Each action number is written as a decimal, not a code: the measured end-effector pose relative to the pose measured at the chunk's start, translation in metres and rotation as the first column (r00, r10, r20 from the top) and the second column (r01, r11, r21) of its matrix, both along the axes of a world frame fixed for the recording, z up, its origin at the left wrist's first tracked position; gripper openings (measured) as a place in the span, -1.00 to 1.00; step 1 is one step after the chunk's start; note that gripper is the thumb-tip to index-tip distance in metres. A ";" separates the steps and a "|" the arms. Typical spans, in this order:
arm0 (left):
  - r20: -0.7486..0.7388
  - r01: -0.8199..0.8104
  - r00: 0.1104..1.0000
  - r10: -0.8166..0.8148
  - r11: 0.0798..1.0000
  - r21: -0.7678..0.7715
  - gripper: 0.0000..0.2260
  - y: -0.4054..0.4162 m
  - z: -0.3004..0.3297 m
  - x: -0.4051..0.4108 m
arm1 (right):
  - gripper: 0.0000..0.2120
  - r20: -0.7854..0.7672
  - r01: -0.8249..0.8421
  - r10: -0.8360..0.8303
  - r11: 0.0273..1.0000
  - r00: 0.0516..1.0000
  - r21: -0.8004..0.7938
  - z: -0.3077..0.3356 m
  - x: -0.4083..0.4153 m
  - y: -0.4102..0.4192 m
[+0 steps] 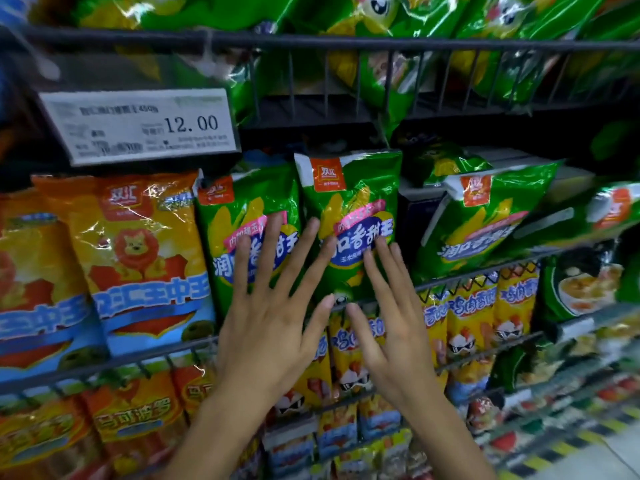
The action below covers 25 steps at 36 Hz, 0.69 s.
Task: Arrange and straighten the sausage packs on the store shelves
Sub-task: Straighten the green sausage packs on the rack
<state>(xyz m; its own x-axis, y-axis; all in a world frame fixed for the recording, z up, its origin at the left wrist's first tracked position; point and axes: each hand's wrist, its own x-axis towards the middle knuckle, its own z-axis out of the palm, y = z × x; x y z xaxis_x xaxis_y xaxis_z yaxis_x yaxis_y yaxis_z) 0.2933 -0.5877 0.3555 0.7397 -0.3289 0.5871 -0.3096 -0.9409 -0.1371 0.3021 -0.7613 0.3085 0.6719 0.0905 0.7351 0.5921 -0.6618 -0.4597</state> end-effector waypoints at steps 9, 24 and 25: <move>0.025 0.062 0.998 -0.060 0.994 -0.094 -0.37 -0.004 -0.003 -0.004 | -0.48 -0.150 -0.155 0.168 0.983 0.974 0.095 0.005 -0.020 -0.029; 0.119 0.215 0.975 -0.186 0.677 -0.704 -0.59 -0.107 -0.009 -0.029 | -0.45 -0.187 -0.063 0.200 0.826 0.962 0.560 0.010 -0.030 -0.139; 0.067 0.187 0.977 -0.205 0.647 -0.739 -0.56 -0.120 -0.008 -0.028 | -0.42 -0.220 -0.061 0.222 0.822 0.950 0.566 0.011 -0.027 -0.144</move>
